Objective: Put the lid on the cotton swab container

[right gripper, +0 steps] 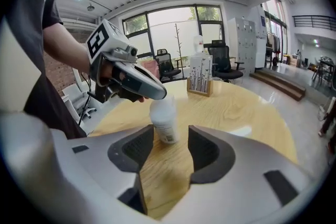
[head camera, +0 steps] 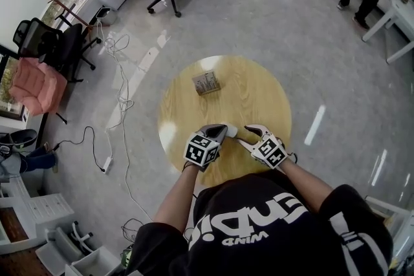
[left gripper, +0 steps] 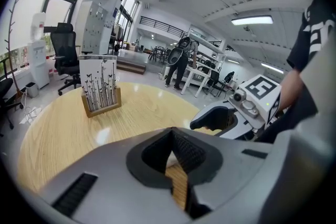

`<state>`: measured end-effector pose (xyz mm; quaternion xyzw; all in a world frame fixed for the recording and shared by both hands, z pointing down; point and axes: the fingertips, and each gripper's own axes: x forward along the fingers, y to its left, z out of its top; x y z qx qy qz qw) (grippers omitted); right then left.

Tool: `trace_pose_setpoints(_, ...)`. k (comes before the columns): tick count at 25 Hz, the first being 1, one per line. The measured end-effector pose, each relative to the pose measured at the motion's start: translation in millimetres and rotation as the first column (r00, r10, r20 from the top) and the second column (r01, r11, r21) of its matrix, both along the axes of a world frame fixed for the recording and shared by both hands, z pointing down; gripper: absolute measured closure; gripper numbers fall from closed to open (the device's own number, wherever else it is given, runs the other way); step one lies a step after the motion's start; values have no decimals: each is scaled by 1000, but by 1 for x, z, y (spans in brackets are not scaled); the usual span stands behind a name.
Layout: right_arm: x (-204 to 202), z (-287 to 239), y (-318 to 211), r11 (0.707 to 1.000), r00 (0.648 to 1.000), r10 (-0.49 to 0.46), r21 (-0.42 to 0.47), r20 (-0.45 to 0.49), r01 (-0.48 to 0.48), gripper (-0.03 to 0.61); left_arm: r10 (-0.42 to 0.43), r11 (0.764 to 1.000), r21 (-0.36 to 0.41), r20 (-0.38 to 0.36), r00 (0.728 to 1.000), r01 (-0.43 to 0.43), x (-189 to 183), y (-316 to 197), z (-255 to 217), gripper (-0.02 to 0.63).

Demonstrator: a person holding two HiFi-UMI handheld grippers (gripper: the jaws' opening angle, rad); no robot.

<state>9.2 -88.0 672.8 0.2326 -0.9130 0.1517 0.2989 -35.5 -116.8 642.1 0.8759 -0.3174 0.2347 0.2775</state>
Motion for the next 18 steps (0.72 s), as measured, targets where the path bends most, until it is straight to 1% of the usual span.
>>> trace_pose_setpoints(2,6,-16,-1,1000,999,28,10,23,-28,377,-9,1000,3,8,1000,9,0,1,-1,606)
trace_pose_setpoints(5,10,-49,-6,996,994,66,47,85,-70,377,-40,999,15,22,999,40,-1,1,-2,606)
trace_pose_setpoints(7,12,-70,-8,993,989,81,70,126,-90,379,-69,997,27,10,998,69,-2,1,-7,606)
trace_pose_setpoints(9,13,-85,-9,990,985,88,97,148,-103,394,-95,995,33,-14,995,95,-5,2,-13,606)
trace_pose_setpoints(10,14,-92,-9,988,984,91,111,155,-109,410,-107,993,36,-25,994,108,-6,2,-17,606)
trace_pose_setpoints(15,22,-116,-6,977,979,108,165,174,-137,537,-175,983,42,-68,982,178,-15,7,-34,606)
trace_pose_setpoints(16,24,-119,-5,976,979,111,169,170,-140,554,-188,981,43,-78,979,192,-17,8,-38,606)
trace_pose_setpoints(18,27,-124,-5,975,978,122,164,169,-150,568,-205,976,49,-95,974,211,-22,11,-46,606)
